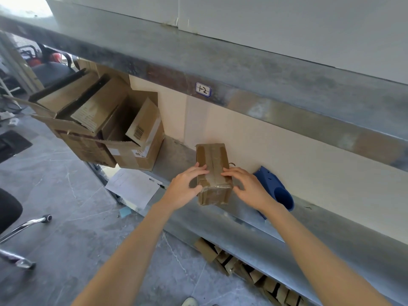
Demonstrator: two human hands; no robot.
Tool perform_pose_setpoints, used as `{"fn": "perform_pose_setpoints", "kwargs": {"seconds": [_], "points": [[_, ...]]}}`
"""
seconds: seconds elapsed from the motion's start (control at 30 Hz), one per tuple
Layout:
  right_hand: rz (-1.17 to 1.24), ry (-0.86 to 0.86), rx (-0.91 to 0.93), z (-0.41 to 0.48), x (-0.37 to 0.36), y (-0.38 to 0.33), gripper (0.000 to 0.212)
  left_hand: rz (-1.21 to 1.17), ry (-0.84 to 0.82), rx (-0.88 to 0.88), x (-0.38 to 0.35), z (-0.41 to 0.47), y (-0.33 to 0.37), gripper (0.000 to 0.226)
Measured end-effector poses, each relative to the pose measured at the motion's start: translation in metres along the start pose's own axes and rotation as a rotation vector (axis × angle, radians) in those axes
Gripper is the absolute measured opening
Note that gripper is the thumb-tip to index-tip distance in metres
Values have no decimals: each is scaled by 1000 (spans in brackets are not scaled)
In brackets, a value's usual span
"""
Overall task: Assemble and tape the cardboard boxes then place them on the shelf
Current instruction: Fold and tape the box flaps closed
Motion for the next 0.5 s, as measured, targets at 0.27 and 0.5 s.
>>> {"fn": "perform_pose_setpoints", "kwargs": {"seconds": [0.27, 0.5], "points": [[42, 84, 23, -1, -2, 0, 36, 4, 86, -26, -3, -3, 1, 46], [42, 169, 11, 3, -6, 1, 26, -10, 197, -43, -10, -4, -1, 39]]}}
Point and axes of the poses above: each hand's wrist, its own z-axis towards the middle knuckle, its own x-axis out of the back of the hand, y = z × x, the point moved 4 cm from there along z, towards the middle knuckle, and after that the axes turned 1 degree about x, right-handed, at the moved point
